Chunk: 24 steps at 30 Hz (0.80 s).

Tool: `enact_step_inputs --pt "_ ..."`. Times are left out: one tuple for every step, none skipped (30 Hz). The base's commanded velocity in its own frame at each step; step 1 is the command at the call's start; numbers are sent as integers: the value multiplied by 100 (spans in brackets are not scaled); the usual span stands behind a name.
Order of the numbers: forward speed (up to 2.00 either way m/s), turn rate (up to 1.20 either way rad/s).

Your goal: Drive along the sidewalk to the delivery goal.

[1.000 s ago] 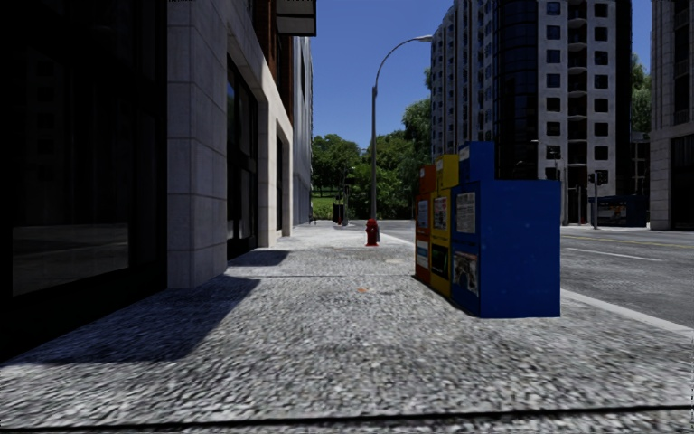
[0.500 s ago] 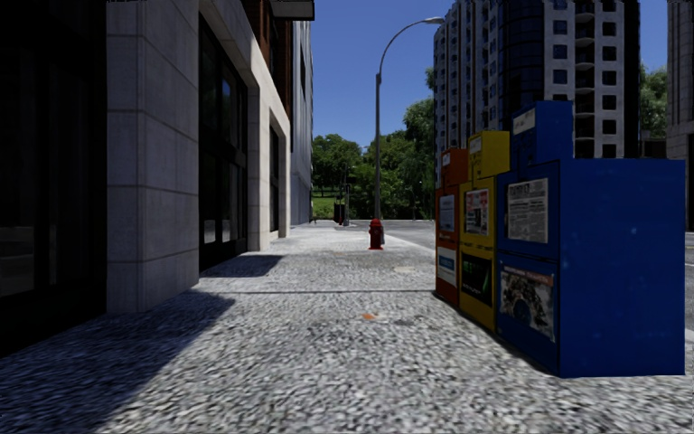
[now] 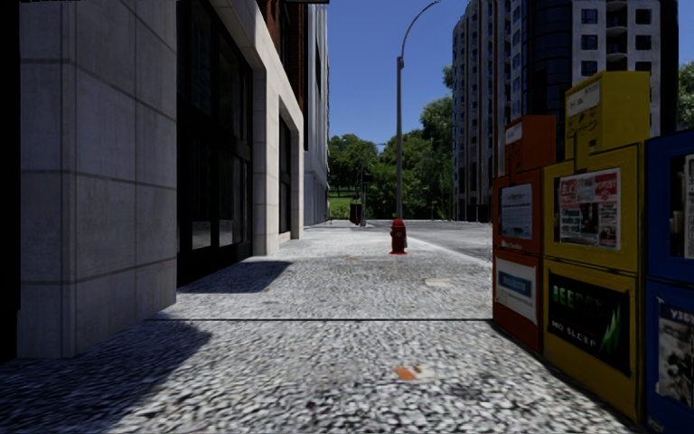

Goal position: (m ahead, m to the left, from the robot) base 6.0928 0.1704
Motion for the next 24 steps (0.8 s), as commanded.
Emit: enact_step_inputs --pt "200 0" --pt "200 0" --pt "200 0" --pt "200 0" --pt "200 0" --pt "200 0" --pt "200 0" --pt "200 0" --pt "200 0" --pt "200 0" --pt "200 0" --pt "200 0" --pt "200 0" --pt "200 0" --pt "200 0" --pt "200 0" --pt "200 0" --pt "200 0" --pt "200 0" --pt "200 0" --pt "200 0" --pt "200 0" --pt "200 0" --pt "200 0"
